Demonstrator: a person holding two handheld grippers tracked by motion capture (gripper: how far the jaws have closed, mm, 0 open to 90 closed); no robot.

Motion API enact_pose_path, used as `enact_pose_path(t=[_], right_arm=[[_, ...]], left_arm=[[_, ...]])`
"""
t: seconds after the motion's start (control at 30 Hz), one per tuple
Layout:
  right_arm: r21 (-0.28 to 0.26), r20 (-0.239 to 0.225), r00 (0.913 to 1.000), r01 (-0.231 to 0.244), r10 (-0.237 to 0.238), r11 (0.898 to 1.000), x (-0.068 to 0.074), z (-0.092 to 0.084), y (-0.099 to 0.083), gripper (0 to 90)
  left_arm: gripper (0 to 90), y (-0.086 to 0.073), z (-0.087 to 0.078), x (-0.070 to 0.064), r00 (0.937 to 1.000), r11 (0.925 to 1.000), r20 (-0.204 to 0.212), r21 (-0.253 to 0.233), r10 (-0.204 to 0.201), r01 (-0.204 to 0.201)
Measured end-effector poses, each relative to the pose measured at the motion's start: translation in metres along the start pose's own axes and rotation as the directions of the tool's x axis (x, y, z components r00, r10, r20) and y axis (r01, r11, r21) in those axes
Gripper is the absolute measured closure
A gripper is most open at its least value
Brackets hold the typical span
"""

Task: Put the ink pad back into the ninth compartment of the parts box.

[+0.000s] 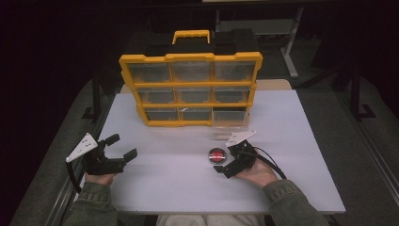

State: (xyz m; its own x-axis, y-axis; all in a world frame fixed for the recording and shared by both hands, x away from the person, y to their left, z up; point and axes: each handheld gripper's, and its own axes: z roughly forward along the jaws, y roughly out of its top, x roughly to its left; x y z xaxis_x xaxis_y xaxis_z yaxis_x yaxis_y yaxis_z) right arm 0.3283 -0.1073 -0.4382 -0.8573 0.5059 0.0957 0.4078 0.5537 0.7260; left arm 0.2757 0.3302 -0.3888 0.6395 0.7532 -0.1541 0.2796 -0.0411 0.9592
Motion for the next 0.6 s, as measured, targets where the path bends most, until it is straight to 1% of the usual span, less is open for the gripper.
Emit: enact_pose_path(t=[0.13,0.23,0.27,0.43,0.5,0.6], right_arm=[[0.010,-0.009,1.0000,0.001,-0.001,1.000,-0.001,0.006,0.001,0.9],[0.015,-0.010,0.9999,0.008,-0.008,1.000,-0.002,0.009,0.002,0.9],[0.030,0.006,1.0000,0.007,-0.007,1.000,-0.002,0.012,0.003,1.1],[0.039,0.016,0.9998,0.006,-0.006,0.999,-0.002,0.017,0.004,1.7],[0.036,0.023,0.9997,0.007,-0.007,0.999,-0.002,0.018,0.004,5.6],[0.050,0.029,0.9995,0.008,-0.009,0.999,-0.002,0.021,0.004,6.2]], left_arm=[[0.0,0.000,0.001,0.000,1.0000,1.0000,0.000,-0.002,-0.010,0.010],[0.0,0.000,0.001,0.000,1.0000,1.0000,0.001,-0.002,-0.008,0.008],[0.0,0.000,0.001,0.000,1.0000,1.0000,0.003,0.000,-0.006,0.006],[0.0,0.000,0.001,0.000,0.9999,1.0000,0.004,0.001,-0.010,0.010],[0.0,0.000,0.001,0.000,0.9999,0.9999,0.005,0.000,-0.010,0.010],[0.0,0.000,0.002,0.000,1.0000,1.0000,0.006,0.002,-0.007,0.007]])
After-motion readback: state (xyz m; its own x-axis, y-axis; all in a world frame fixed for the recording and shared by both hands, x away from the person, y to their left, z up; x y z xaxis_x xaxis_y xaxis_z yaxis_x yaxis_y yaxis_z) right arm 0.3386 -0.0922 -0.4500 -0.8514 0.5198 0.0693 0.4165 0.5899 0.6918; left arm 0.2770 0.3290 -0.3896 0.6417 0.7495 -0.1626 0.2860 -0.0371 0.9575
